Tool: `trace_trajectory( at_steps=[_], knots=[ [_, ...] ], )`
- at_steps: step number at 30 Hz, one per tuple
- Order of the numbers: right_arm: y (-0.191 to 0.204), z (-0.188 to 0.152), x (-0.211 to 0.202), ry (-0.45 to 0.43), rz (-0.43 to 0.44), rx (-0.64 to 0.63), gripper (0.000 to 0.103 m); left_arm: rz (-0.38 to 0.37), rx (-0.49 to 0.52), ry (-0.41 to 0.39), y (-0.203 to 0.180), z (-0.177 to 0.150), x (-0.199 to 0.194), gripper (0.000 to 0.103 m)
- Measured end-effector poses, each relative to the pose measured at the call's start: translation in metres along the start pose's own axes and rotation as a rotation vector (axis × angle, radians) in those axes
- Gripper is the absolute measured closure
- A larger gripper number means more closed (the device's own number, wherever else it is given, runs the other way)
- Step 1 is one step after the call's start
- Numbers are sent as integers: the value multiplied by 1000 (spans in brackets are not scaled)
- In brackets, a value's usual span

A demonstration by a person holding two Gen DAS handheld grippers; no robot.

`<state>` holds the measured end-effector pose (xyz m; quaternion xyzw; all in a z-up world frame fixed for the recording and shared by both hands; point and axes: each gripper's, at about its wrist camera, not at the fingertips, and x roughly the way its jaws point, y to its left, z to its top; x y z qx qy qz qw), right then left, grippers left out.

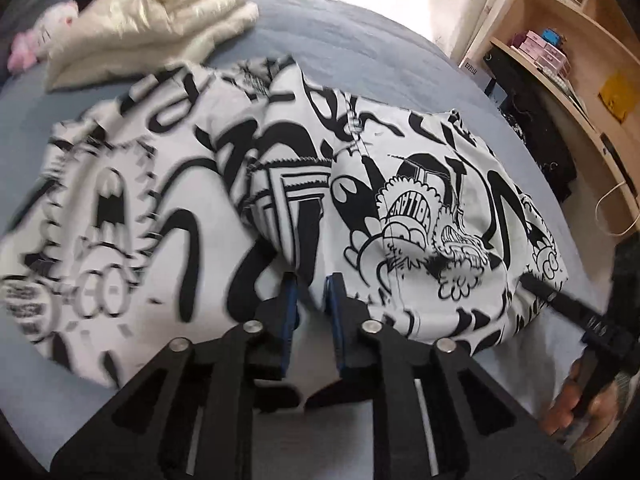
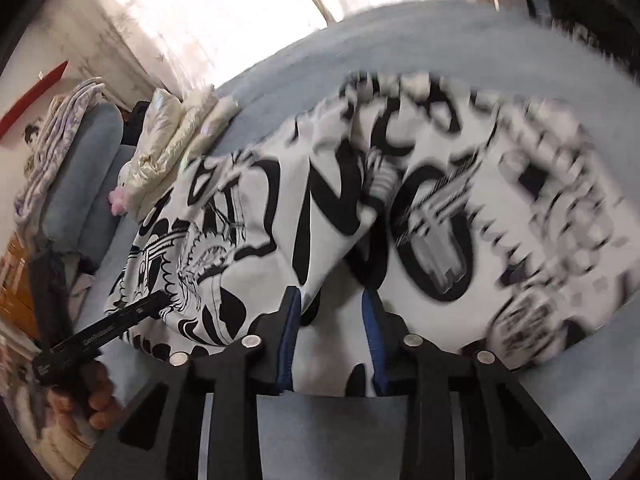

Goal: Fold large clothes
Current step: 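Press the folded jacket flat with both grippers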

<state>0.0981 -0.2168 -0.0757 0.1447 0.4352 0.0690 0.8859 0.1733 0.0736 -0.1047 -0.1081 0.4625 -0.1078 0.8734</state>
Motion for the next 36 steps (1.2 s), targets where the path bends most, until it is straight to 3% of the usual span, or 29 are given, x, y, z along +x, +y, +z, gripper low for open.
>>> trace_trajectory(
  at_steps=[4, 7, 15, 17, 19, 22, 24, 26, 30, 33, 36],
  knots=[
    [18, 15, -22, -75, 6, -30, 71, 39, 4, -88, 9, -3, -44, 88],
    [41, 31, -13, -80, 31, -65, 71, 31, -4, -121, 14, 8, -52, 88],
    [94, 98, 75, -14, 117, -69, 71, 7, 9, -157, -19, 85, 1, 88],
    [99, 107, 97, -17, 94, -81, 71, 7, -15, -157, -22, 99, 21, 88],
    [95, 109, 122, 8, 63, -101, 71, 11, -35, -128, -21, 107, 47, 88],
    [76, 103, 134, 3, 57, -92, 73, 137, -51, -40, -7, 102, 88, 89],
    [59, 99, 129, -30, 6, -90, 74, 52, -103, -53, 14, 91, 97, 93],
    [35, 97, 118, -65, -19, -46, 76, 16, -132, -62, 25, 88, 94, 100],
    [-13, 92, 104, -78, -97, 77, 76, -70, -209, -52, 42, 87, 88, 101],
    [-29, 88, 88, -87, -84, 147, 74, -56, -204, -59, 41, 85, 77, 100],
    [-14, 83, 71, -112, -47, 115, 74, -25, -148, -91, 23, 80, 56, 99]
  ],
)
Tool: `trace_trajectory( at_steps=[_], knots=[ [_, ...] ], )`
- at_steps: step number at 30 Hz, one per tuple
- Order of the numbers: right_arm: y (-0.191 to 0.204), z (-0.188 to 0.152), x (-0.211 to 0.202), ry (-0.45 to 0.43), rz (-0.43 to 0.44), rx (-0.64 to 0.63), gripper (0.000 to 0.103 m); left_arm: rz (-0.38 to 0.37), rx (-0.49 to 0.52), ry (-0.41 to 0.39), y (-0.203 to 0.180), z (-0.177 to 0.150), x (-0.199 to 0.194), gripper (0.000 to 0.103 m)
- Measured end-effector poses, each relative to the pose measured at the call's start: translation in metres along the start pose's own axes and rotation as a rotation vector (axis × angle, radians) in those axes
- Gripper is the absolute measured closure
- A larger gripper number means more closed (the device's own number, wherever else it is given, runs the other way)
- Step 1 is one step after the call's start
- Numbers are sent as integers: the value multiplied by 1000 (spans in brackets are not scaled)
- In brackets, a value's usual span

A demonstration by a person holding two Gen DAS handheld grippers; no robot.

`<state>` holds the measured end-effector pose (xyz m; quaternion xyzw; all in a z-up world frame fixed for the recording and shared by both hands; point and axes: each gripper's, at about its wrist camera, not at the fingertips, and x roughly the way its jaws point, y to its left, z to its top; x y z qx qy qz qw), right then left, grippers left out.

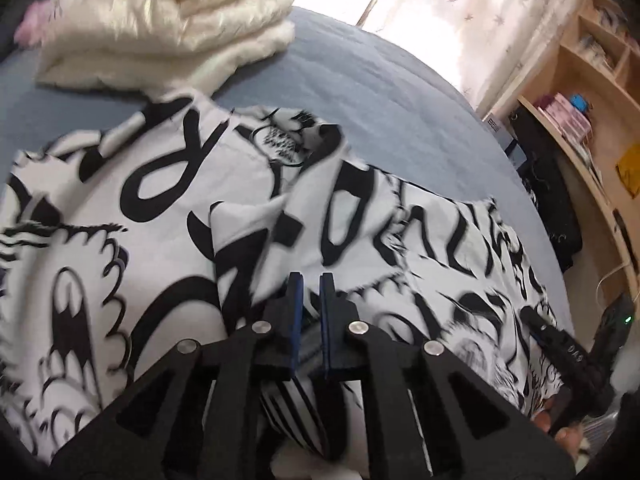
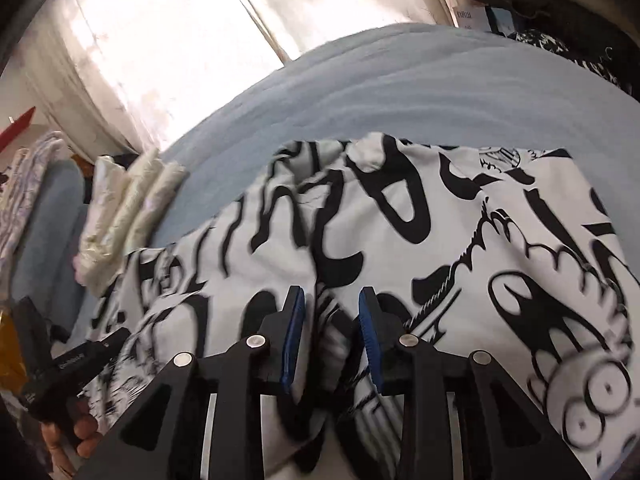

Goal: Fold large clothes
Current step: 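Press the folded jacket flat with both grippers, then open both grippers and pull back from the jacket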

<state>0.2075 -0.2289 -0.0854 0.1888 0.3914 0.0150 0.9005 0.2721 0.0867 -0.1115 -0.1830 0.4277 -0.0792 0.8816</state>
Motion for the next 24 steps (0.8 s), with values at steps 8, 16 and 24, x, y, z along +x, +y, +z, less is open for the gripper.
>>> trace_trajectory(
  at_steps=[8, 16, 24],
  knots=[
    [82, -12, -6, -15, 45, -212, 66, -120, 148, 21, -75, -34, -28, 99],
    [50, -42, 24, 66, -131, -218, 66, -64, 241, 90, -90, -72, 8, 97],
    [44, -45, 29, 76, -164, -200, 65, -13, 288, 63, -94, -77, 11, 97]
  ],
)
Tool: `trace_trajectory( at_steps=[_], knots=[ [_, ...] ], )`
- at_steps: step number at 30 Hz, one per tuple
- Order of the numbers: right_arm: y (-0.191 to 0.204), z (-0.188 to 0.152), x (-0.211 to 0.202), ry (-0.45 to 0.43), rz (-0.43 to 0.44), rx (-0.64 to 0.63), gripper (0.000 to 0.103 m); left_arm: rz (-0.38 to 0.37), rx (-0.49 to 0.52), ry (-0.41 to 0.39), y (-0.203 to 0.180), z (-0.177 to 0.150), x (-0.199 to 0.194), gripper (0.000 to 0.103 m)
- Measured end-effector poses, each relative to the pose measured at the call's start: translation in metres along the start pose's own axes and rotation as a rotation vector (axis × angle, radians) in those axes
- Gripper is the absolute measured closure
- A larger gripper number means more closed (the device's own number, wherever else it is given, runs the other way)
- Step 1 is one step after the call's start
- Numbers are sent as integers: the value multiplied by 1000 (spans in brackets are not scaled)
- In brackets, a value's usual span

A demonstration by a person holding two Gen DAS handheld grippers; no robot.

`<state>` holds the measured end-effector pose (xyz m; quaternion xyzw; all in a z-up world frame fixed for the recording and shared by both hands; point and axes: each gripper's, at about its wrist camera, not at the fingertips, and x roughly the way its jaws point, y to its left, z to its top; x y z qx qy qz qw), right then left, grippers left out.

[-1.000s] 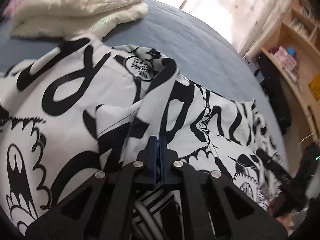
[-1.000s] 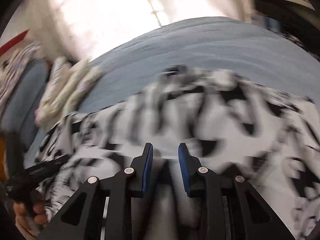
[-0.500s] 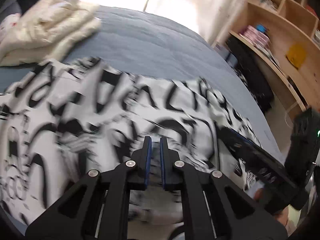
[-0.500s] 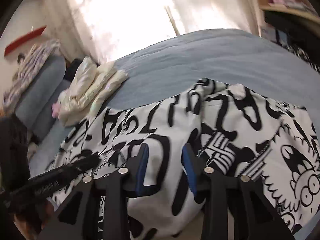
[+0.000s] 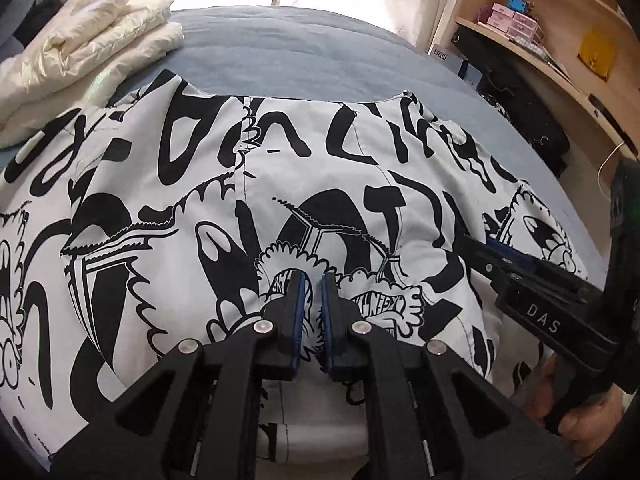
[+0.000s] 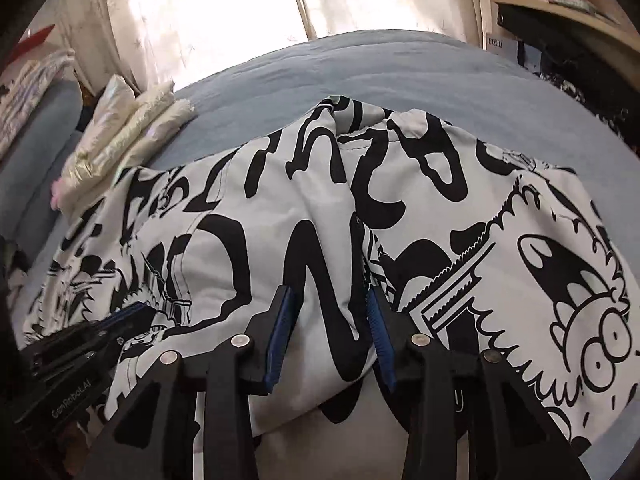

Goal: Fold large clothes
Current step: 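Open both grippers and pull back from the jacket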

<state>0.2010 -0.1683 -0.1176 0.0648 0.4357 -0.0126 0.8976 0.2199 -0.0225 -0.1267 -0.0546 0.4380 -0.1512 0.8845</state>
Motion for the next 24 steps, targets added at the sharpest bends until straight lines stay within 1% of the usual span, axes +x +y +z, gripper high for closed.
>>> trace_trajectory(
  at_steps=[3, 6, 7, 8, 9, 10, 11, 12, 17, 20, 22, 23, 24],
  knots=[
    [-9, 1, -13, 31, 11, 54, 64, 26, 19, 24, -4, 3, -5, 97],
    [-12, -2, -30, 43, 21, 87, 62, 56, 38, 30, -11, 2, -20, 96],
    [-13, -5, -37, 45, 13, 93, 56, 58, 40, 27, -12, 1, -25, 94],
    [-13, -9, -45, 46, 2, 95, 46, 58, 42, 22, -14, -1, -32, 90],
    [-13, -12, -53, 43, -2, 96, 43, 57, 44, 19, -15, -4, -41, 84],
    [-12, -16, -61, 39, -2, 97, 41, 57, 45, 17, -16, -6, -48, 82],
    [-11, -20, -70, 39, -3, 94, 41, 56, 46, 12, -18, -9, -56, 77],
    [-11, -23, -77, 39, -4, 90, 41, 55, 48, 2, -19, -13, -68, 76],
    [-5, -45, -127, 13, 6, 58, 41, 62, 62, -26, -22, -31, -114, 75],
    [5, -58, -159, -12, 19, 32, 41, 65, 43, -44, -18, -42, -144, 75],
    [13, -65, -176, -20, 26, 10, 41, 64, 24, -72, -12, -50, -167, 75],
    [18, -70, -186, -26, 26, -6, 40, 69, 15, -86, -9, -53, -177, 74],
    [22, -73, -193, -32, 30, -16, 40, 75, 2, -100, -5, -58, -188, 69]
  ],
)
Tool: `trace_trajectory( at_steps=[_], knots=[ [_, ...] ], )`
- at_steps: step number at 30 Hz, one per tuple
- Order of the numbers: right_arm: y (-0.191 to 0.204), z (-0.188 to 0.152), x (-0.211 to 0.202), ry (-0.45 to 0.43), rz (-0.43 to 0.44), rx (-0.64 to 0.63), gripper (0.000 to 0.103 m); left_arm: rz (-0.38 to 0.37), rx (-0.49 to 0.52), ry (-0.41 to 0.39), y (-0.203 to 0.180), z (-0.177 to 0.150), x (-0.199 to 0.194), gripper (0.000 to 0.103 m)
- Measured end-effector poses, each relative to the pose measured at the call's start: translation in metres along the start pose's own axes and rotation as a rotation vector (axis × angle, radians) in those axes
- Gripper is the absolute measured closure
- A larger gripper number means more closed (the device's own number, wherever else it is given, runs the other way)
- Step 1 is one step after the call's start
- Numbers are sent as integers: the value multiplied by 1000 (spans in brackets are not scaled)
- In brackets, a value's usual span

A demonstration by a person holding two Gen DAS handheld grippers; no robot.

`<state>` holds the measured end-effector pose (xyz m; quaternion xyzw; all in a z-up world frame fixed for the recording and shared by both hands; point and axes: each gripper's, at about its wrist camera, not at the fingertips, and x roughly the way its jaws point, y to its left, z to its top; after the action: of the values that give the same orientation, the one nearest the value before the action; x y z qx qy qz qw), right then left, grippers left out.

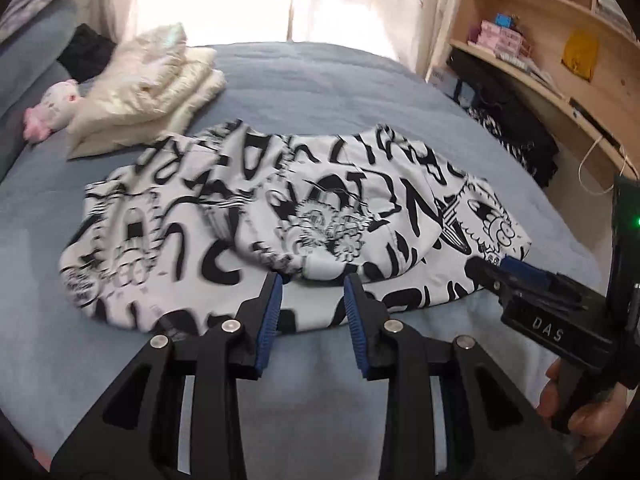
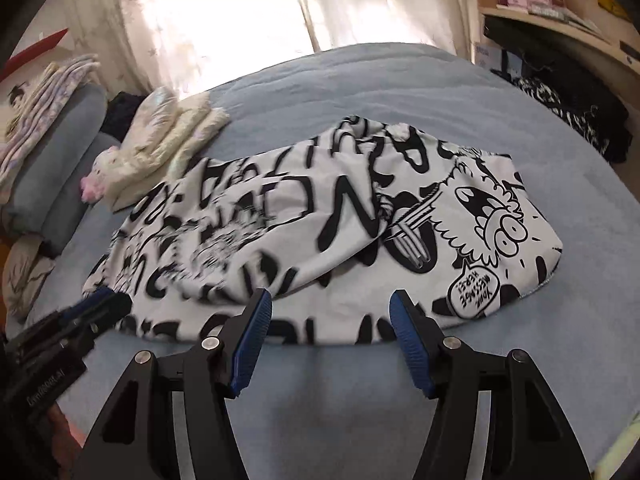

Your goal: Fold large clothes

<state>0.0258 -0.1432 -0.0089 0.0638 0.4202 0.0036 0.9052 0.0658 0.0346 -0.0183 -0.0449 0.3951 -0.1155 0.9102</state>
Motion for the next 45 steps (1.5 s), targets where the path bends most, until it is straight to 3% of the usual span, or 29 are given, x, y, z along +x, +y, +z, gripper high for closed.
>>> trace_trajectory(
  at_steps=[3, 6, 13, 18, 25, 27, 29, 34, 38, 43, 45],
  knots=[
    [17, -8, -19, -14, 7, -37, 39, 11, -39, -31, 15, -7, -24, 61],
    [33, -14, -31, -23, 15, -72, 39, 22, -79, -49, 34, -17, -44, 60],
    [66, -19, -38, -27, 27, -157, 39, -16, -208, -50, 83, -38, -56, 51],
    [78, -19, -30, -20, 25, -196, 39, -81, -363, -39, 126, -54, -40, 45],
    [89, -8, -5, -41, 31, -212, 40, -87, -559, 19, 176, -70, 12, 45],
    [95, -3, 4, -58, 28, -230, 47, -87, -595, 31, 186, -72, 28, 45],
    [101, 5, 14, -74, 21, -255, 61, -94, -627, 39, 196, -71, 44, 45],
    [115, 32, 52, -87, 14, -275, 72, -100, -688, 41, 215, -59, 79, 43],
    [122, 65, 95, -81, 4, -246, 78, -128, -763, 32, 227, -41, 104, 30],
    [119, 102, 157, -81, -21, -208, 79, -107, -784, -21, 233, -21, 120, 29],
    [113, 103, 194, -6, -17, -198, 79, -94, -790, -54, 235, -19, 119, 49]
  ],
)
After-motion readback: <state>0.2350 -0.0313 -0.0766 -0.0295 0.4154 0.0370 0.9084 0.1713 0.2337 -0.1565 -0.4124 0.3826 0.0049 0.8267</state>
